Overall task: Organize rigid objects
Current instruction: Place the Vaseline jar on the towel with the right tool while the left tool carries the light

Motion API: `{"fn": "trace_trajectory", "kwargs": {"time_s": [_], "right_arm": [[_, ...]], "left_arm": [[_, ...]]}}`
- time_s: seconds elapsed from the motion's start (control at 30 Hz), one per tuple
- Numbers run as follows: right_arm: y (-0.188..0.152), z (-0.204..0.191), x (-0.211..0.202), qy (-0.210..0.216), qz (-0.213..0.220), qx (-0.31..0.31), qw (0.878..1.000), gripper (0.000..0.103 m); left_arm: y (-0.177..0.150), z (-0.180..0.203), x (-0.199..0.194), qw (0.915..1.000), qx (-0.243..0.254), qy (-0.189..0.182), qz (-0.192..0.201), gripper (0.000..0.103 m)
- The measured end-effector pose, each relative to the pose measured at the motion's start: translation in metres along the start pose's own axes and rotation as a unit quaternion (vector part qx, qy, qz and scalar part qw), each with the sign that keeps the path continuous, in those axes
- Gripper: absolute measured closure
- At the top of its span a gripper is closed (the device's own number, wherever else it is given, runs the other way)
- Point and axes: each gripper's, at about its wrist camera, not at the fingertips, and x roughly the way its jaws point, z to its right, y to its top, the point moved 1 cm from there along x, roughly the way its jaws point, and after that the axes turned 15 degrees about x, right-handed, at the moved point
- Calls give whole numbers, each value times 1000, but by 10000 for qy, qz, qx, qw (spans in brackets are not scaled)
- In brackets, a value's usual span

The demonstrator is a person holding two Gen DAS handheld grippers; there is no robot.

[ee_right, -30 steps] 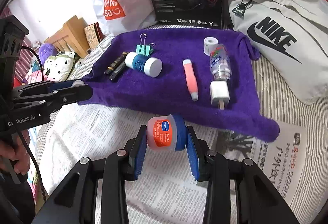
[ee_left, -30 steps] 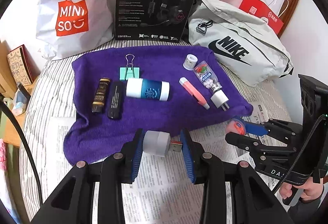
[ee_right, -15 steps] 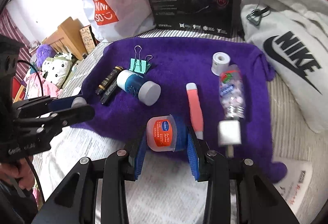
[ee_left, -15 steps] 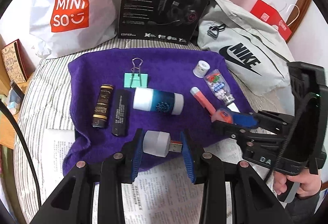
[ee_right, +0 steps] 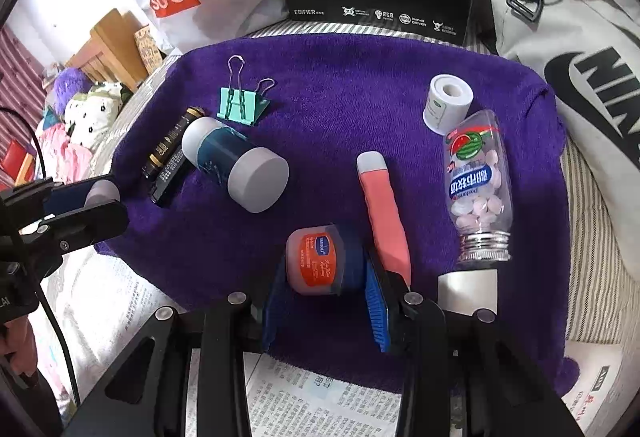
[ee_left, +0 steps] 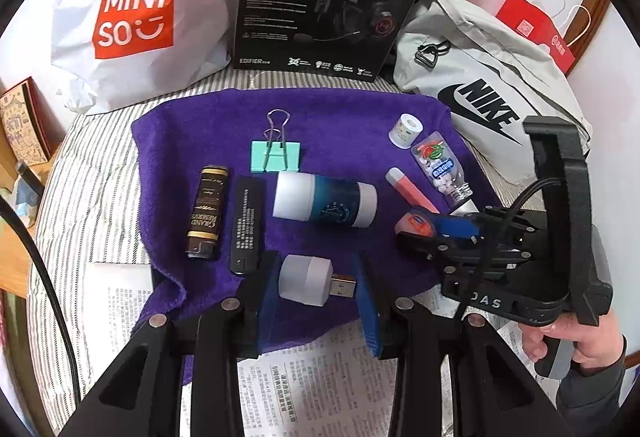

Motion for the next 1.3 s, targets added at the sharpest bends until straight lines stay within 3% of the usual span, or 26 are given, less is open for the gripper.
{"fn": "trace_trajectory", "kwargs": {"time_s": [0.37, 0.53, 0.57, 0.67, 0.97, 1.3], "right_arm": [[-2, -11, 3, -330, -33, -787, 9963, 67], [1, -11, 4, -308, -157, -944, 9949, 60], [2, -10, 4, -342, -179, -954, 9947, 53], [3, -4, 2, -458, -165, -930, 9945, 44], [-2, 8, -26, -225, -151, -738, 9969, 44], [-19, 30, -78, -114, 441, -503, 9977, 44]], "left_arm": [[-1, -7, 6, 10000, -5, 29, -56, 69], [-2, -9, 8, 9999, 15, 24, -103, 69], [-2, -8, 8, 9999, 25, 19, -105, 69], [-1, -7, 10, 9999, 46, -22, -102, 69], [10, 3, 28, 9995, 151, -151, -216, 69], [17, 16, 55, 9986, 297, -120, -417, 69]]}}
